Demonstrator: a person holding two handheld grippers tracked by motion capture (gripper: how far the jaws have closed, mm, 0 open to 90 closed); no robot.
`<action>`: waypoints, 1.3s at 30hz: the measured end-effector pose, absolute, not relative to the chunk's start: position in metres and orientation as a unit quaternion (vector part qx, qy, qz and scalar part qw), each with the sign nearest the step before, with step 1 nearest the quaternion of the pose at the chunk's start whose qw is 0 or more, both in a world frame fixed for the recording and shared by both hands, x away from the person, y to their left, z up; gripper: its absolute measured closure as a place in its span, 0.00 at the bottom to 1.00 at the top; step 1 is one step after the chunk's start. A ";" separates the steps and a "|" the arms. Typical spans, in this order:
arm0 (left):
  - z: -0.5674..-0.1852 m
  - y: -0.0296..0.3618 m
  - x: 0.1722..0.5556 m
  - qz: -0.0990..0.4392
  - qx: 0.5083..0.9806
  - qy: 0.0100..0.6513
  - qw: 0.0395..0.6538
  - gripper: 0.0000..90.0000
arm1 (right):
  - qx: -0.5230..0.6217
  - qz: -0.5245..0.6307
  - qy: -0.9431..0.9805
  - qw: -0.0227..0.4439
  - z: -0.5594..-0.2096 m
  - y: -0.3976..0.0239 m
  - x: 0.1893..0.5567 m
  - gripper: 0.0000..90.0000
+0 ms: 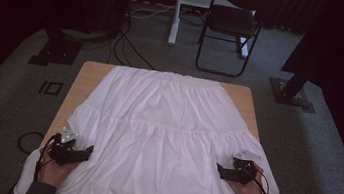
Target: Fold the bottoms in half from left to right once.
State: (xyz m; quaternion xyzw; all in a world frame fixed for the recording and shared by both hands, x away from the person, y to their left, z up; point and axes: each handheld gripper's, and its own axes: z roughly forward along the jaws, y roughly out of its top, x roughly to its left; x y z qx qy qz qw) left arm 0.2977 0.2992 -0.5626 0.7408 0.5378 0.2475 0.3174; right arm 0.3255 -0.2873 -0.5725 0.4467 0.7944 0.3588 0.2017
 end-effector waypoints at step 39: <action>-0.560 0.383 0.293 0.237 0.745 0.538 0.316 0.17 | 0.445 0.361 0.794 0.202 -0.572 -0.288 0.325 0.17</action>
